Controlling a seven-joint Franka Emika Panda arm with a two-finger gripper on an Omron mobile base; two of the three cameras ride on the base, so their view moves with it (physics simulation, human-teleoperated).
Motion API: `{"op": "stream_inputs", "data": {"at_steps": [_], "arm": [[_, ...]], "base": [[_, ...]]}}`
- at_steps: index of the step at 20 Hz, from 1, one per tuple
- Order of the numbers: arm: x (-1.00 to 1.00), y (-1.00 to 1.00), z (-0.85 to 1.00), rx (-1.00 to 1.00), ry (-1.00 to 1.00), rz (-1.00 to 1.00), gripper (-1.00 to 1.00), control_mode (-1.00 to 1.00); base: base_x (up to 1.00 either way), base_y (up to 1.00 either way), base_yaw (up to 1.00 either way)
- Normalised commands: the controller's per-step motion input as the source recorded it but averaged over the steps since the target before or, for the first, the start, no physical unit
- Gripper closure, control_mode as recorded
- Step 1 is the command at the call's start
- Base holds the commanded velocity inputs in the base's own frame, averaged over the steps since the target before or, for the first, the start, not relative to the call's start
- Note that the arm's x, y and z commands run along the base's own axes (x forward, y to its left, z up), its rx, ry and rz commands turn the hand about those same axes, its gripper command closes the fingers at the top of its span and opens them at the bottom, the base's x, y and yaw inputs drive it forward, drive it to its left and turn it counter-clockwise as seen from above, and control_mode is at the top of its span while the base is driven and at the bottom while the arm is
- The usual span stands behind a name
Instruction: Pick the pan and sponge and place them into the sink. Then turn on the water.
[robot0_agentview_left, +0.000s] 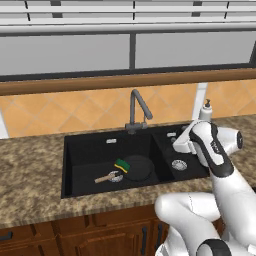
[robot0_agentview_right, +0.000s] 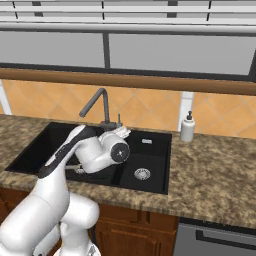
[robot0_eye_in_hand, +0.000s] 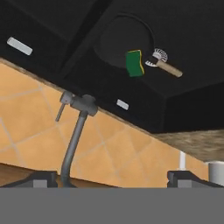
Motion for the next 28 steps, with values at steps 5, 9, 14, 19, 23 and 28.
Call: {"op": "stream_inputs", "data": {"at_steps": [5,9,14,19,23,28], "arm": [[0.54,-0.21,-0.04,0.24,0.0,0.0,-1.0,-1.0],[0.57,-0.02,-0.09,0.16,-0.02,0.0,-1.0,-1.0],[0.48,0.0,-0.26,0.08,-0.07,0.0,-1.0,-1.0],[0.33,0.0,-0.31,0.03,-0.15,-0.01,-1.0,-1.0],[0.41,0.01,-0.04,0.0,-0.05,0.0,-1.0,-1.0],[0.51,0.03,-0.03,0.0,0.0,0.0,-1.0,-1.0]], "base": [[0.0,0.0,0.0],[0.0,0.0,0.0],[0.0,0.0,0.0],[0.0,0.0,0.0],[0.0,0.0,0.0],[0.0,0.0,0.0]]}}
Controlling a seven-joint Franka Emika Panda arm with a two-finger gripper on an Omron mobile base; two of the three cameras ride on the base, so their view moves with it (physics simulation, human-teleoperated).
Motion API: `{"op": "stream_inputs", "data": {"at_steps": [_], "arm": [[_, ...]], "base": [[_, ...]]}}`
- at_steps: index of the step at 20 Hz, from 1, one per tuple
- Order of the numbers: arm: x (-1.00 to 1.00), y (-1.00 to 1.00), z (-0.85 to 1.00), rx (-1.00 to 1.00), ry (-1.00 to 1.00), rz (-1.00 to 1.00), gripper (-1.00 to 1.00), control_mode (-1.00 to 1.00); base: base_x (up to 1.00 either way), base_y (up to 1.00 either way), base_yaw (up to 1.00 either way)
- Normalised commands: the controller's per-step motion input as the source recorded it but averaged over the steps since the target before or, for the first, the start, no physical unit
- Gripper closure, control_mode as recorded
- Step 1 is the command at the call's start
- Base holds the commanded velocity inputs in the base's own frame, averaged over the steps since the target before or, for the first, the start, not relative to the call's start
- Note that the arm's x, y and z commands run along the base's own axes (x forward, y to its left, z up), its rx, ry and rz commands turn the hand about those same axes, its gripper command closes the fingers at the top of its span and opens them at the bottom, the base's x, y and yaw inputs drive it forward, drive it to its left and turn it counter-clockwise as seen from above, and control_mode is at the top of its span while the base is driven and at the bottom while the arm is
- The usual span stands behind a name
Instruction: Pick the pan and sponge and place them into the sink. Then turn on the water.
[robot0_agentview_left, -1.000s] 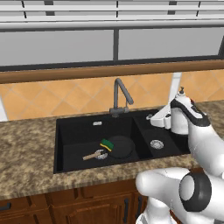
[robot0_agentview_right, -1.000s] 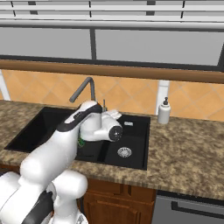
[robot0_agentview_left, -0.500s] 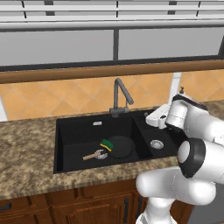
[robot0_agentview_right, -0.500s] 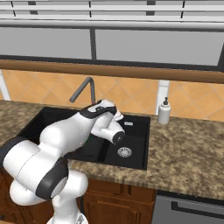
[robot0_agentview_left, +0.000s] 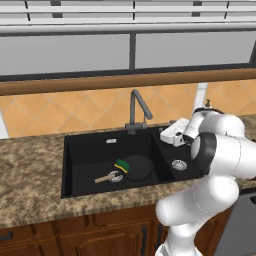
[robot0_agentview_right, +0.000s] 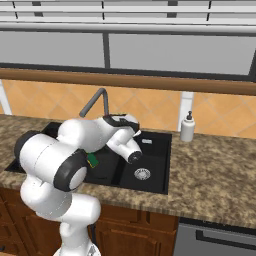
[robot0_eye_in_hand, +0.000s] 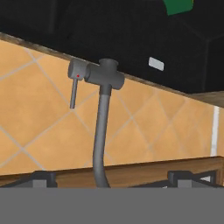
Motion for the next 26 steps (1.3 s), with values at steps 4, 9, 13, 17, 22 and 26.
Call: {"op": "stream_inputs", "data": {"at_steps": [4,9,13,17,22,26], "arm": [[0.39,0.06,-0.1,0.0,0.0,0.0,-1.0,-1.0],[0.33,0.15,-0.11,0.0,0.0,0.0,-1.0,-1.0],[0.49,0.11,-0.02,0.0,0.0,0.0,-1.0,-1.0],[0.5,0.09,0.0,0.0,0.0,0.0,-1.0,-1.0],[0.43,0.12,-0.02,0.0,0.0,-0.01,-1.0,-1.0],[0.28,0.01,-0.04,0.0,-0.03,-0.09,-1.0,-1.0]], "base": [[0.0,0.0,0.0],[0.0,0.0,0.0],[0.0,0.0,0.0],[0.0,0.0,0.0],[0.0,0.0,0.0],[0.0,0.0,0.0]]}}
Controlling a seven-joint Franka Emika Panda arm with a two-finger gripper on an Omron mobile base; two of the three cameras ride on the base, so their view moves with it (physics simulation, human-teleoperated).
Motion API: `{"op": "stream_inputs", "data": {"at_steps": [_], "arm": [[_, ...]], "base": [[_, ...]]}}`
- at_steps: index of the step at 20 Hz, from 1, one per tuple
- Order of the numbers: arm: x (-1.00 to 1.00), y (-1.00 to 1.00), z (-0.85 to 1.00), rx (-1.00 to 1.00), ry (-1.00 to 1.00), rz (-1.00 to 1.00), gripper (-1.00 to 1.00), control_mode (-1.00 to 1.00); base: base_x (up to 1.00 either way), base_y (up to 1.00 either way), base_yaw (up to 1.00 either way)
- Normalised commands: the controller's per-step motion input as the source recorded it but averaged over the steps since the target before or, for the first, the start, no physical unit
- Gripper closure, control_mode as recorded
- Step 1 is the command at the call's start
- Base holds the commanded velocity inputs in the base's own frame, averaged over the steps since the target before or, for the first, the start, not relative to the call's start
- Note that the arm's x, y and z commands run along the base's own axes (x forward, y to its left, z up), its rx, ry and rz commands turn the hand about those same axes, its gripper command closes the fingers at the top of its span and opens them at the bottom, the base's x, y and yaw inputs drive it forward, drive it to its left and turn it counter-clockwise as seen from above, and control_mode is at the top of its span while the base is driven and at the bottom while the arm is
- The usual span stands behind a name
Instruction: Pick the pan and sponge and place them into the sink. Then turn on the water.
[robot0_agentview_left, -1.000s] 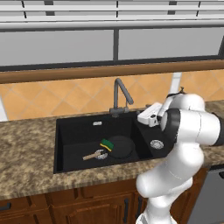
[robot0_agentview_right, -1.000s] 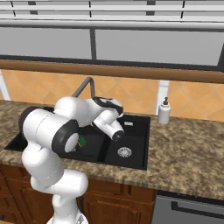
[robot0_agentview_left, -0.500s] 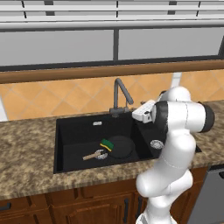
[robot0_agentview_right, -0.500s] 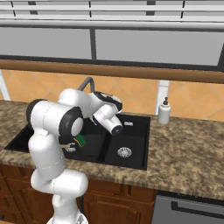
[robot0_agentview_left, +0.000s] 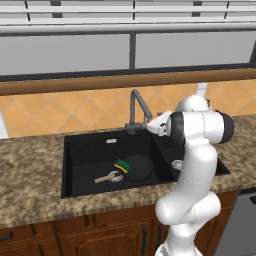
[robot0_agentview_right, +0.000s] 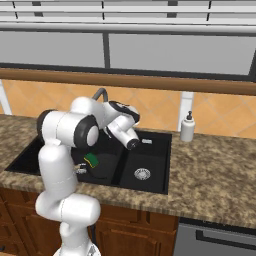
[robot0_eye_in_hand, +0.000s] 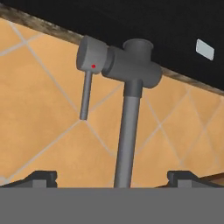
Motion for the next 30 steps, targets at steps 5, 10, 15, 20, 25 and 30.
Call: {"op": "stream_inputs", "data": {"at_steps": [5,10,15,20,25,30], "arm": [[0.31,0.0,-0.07,0.0,-0.05,-0.05,-1.0,-1.0],[0.29,0.0,-0.16,0.0,-0.01,-0.02,-1.0,-1.0],[0.35,0.0,-0.21,0.0,0.0,0.0,-1.0,-1.0],[0.35,0.0,-0.15,0.0,-0.02,0.0,-1.0,-1.0],[0.37,0.0,-0.12,0.0,-0.01,0.0,-1.0,-1.0],[0.37,0.0,-0.03,0.0,0.0,-0.01,-1.0,-1.0]], "base": [[0.0,0.0,0.0],[0.0,0.0,0.0],[0.0,0.0,0.0],[0.0,0.0,0.0],[0.0,0.0,0.0],[0.0,0.0,0.0]]}}
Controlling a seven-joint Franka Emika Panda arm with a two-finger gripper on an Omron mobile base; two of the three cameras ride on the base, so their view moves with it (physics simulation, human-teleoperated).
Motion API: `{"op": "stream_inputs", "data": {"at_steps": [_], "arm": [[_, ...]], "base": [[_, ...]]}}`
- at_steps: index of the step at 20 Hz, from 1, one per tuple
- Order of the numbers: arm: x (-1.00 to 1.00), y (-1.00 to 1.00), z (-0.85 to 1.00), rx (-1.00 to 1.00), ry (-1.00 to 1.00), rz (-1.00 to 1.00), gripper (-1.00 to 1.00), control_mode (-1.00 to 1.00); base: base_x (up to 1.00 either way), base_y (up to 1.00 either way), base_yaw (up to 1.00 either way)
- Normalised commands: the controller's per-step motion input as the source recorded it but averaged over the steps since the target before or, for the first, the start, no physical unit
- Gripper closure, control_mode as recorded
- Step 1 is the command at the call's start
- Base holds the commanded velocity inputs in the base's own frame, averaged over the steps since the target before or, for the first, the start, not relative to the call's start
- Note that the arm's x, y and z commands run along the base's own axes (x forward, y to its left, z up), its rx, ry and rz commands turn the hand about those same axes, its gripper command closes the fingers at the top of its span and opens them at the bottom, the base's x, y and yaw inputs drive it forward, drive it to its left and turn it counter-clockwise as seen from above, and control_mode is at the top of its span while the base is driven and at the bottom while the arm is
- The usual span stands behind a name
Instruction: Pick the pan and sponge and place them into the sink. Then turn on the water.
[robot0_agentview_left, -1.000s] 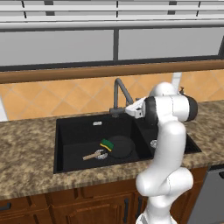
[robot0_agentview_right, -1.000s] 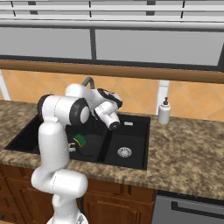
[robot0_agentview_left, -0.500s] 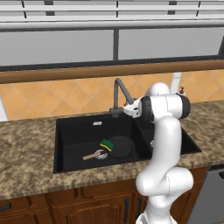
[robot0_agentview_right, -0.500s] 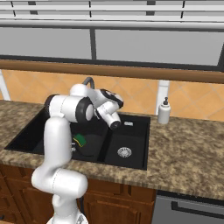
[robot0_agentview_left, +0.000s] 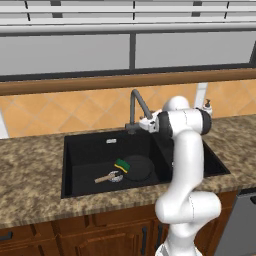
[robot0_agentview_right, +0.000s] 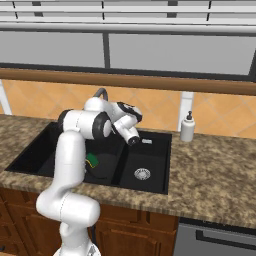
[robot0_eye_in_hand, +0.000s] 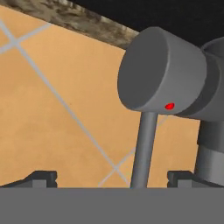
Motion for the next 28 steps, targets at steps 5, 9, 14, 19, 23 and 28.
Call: {"op": "stream_inputs", "data": {"at_steps": [5,9,14,19,23,28], "arm": [[0.33,0.0,0.0,0.0,0.0,-0.03,-1.0,-1.0],[0.31,0.0,-0.03,0.0,0.0,-0.03,1.0,-1.0],[0.17,-0.19,-0.17,0.02,-0.04,-0.03,1.0,-1.0],[0.08,-0.35,-0.27,0.01,-0.1,-0.05,1.0,-1.0],[0.01,-0.79,-0.48,0.01,-0.15,-0.09,1.0,-1.0],[0.0,-1.0,-0.6,0.01,-0.1,-0.13,1.0,-1.0]], "base": [[0.0,0.0,0.0],[0.0,0.0,0.0],[0.0,0.0,0.0],[0.0,0.0,0.0],[0.0,0.0,0.0],[0.0,0.0,0.0]]}}
